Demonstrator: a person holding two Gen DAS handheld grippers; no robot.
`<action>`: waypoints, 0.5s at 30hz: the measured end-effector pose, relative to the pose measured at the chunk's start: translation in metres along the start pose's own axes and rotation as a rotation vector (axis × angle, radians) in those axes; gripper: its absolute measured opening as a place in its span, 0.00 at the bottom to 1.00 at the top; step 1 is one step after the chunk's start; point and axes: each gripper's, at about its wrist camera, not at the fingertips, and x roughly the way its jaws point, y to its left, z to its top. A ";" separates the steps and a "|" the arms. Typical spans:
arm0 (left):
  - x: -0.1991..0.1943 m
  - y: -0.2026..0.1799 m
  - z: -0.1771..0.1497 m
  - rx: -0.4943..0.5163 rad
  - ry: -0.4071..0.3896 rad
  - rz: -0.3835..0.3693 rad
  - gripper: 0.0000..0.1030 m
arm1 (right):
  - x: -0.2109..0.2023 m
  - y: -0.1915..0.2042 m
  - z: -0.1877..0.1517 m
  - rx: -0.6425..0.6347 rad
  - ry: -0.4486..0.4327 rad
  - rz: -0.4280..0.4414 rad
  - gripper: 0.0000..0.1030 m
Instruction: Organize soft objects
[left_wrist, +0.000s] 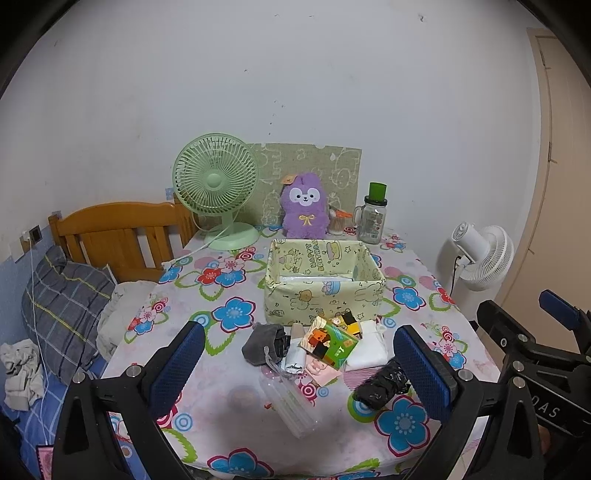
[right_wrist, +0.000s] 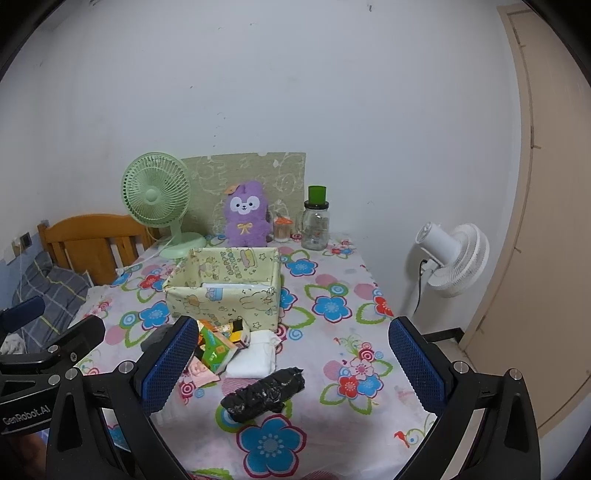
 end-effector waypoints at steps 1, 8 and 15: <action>0.000 0.000 0.000 0.002 0.000 -0.002 1.00 | 0.000 0.000 0.000 0.001 -0.001 0.001 1.00; 0.001 0.000 0.005 0.001 0.008 0.001 1.00 | 0.002 -0.002 0.000 0.008 0.005 0.003 1.00; 0.001 -0.005 0.007 0.027 0.012 -0.024 1.00 | 0.002 -0.002 -0.001 0.014 0.000 -0.008 1.00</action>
